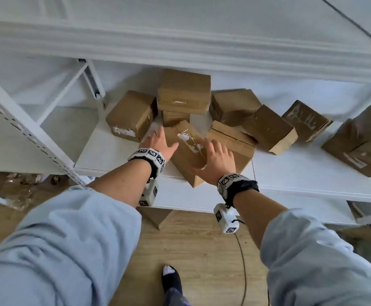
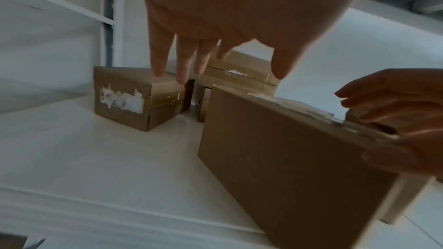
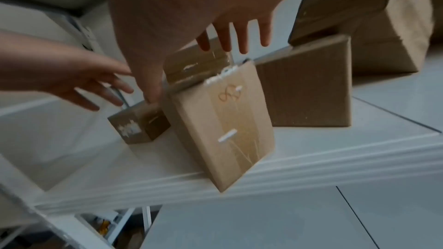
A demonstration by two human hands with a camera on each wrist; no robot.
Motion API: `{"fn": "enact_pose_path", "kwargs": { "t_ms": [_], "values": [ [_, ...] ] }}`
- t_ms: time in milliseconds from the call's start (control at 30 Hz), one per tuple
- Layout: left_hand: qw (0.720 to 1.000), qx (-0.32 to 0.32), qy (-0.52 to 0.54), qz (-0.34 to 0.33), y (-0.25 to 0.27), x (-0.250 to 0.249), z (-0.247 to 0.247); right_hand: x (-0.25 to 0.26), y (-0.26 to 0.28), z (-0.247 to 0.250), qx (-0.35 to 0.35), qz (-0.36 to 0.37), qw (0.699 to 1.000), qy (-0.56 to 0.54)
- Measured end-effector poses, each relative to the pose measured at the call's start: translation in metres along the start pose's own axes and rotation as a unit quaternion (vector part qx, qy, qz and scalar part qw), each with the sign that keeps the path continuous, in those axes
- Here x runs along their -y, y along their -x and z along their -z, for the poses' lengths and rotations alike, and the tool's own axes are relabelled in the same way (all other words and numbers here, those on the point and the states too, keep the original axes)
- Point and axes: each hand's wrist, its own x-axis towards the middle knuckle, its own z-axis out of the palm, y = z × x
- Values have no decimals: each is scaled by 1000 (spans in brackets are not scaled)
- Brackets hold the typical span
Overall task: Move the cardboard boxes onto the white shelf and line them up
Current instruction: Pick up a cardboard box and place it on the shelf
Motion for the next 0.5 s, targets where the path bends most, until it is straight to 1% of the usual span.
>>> {"fn": "enact_pose_path", "kwargs": {
  "t_ms": [100,167,233,267,367,500],
  "values": [
    [1000,1,-12,11,-21,-8,1,-4,-11,-20,13,-13,1000,-9],
    [998,11,-59,10,-36,-7,-5,-4,-11,-35,-7,-14,1000,-22],
    [997,-7,-80,-5,-43,-5,-16,-5,-8,-45,-43,-7,998,-37],
    [997,-23,-74,-4,-46,-3,-23,-6,-9,-50,-67,-1,997,-39],
    [998,-54,-39,3,-48,1,-40,-8,-10,-53,-78,2,996,-45],
    [998,-55,8,2,-53,3,-44,-7,-13,-55,-82,5,995,-55]
  ]
}}
